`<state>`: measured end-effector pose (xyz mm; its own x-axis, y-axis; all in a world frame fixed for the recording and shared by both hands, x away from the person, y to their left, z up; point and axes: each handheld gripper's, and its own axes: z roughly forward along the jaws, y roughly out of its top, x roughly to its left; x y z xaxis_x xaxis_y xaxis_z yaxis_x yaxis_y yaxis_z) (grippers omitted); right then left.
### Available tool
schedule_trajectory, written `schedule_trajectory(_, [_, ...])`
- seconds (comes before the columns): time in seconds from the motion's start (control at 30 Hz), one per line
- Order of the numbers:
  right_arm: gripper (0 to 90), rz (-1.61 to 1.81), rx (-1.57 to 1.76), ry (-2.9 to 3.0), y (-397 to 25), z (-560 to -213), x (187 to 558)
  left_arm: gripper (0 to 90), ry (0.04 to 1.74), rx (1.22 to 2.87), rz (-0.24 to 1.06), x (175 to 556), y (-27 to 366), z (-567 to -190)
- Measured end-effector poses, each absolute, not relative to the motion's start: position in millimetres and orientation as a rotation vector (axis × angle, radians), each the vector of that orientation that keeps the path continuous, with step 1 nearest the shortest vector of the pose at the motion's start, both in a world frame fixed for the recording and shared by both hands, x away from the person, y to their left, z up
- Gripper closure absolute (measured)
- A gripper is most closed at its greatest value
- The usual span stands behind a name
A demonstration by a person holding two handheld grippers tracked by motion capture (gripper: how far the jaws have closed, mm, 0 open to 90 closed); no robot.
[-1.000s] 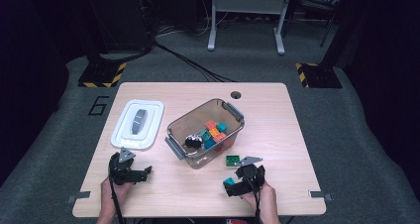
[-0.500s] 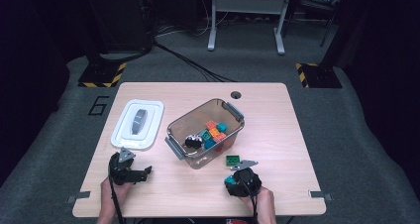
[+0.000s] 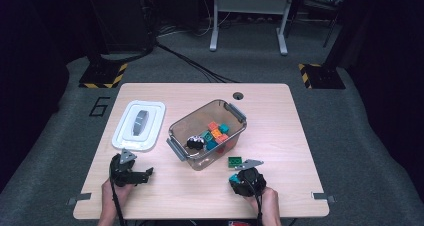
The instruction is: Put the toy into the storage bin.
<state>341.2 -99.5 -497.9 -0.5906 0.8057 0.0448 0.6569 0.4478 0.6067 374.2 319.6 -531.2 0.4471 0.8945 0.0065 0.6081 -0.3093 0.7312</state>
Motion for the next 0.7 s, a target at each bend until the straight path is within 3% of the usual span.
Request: schedule_trajectory(0.7, [58.8, 0.906, 1.336, 2.348, -129, -471, 362, 5.5, 1.254, 2.034, 0.554, 374, 320, -531])
